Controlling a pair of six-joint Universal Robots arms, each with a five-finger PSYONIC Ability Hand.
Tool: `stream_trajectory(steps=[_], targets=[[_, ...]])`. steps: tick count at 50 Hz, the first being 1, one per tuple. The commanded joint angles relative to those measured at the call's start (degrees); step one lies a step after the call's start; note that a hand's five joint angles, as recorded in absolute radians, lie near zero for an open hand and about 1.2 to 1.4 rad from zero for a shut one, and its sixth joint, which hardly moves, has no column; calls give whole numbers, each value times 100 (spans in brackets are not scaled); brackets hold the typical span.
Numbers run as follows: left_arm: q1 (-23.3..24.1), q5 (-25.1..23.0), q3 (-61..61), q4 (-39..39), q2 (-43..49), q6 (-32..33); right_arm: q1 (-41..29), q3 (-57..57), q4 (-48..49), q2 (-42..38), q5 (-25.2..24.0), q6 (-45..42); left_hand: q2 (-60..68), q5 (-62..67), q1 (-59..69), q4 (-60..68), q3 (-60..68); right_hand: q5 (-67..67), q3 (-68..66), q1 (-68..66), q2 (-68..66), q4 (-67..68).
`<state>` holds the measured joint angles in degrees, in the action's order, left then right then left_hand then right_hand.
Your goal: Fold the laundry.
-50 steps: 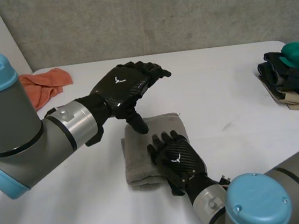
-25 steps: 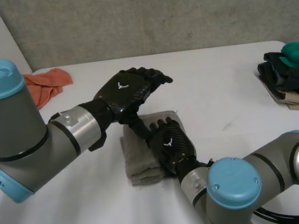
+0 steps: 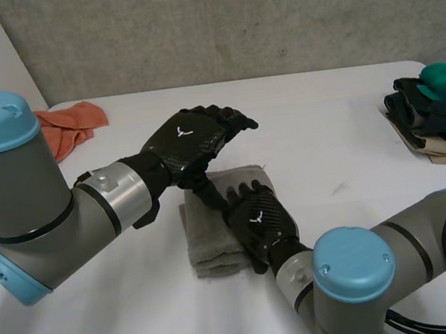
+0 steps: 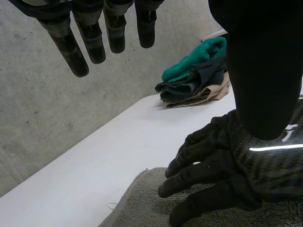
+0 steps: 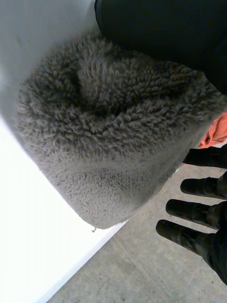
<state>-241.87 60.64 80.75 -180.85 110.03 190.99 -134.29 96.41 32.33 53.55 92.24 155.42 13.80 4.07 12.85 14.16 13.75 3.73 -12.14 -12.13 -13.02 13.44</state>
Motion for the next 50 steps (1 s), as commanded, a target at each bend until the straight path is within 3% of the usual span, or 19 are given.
stream_trajectory(steps=[1,16,24,27,31,50], targets=[[0,-8,2,-3,1,0,-1,-342,10,-283,4,-55,348,321,443,312,353,-130,-29,-30,59,-101],[-18,-8,2,-3,1,0,-1,-870,-16,-600,4,-73,348,321,443,312,353,1484,-1643,-1644,-1555,1513],[-44,-8,11,-3,1,-9,-1,-1116,-51,-697,-31,-38,348,321,443,312,353,4727,-4886,-4887,-4798,4756],[-62,-8,2,-3,-8,-18,8,-1186,-51,-688,-57,-29,348,321,443,312,353,5135,-5294,-5295,-5206,5164],[-62,-8,2,-3,-34,-18,95,-1274,-60,-688,-171,-3,348,321,443,312,353,6624,-6783,-6784,-6695,6653],[-97,-8,-33,-20,-105,-27,1386,-1309,-561,94,-479,-11,348,321,443,312,353,6627,-6786,-6787,-6698,6656]])
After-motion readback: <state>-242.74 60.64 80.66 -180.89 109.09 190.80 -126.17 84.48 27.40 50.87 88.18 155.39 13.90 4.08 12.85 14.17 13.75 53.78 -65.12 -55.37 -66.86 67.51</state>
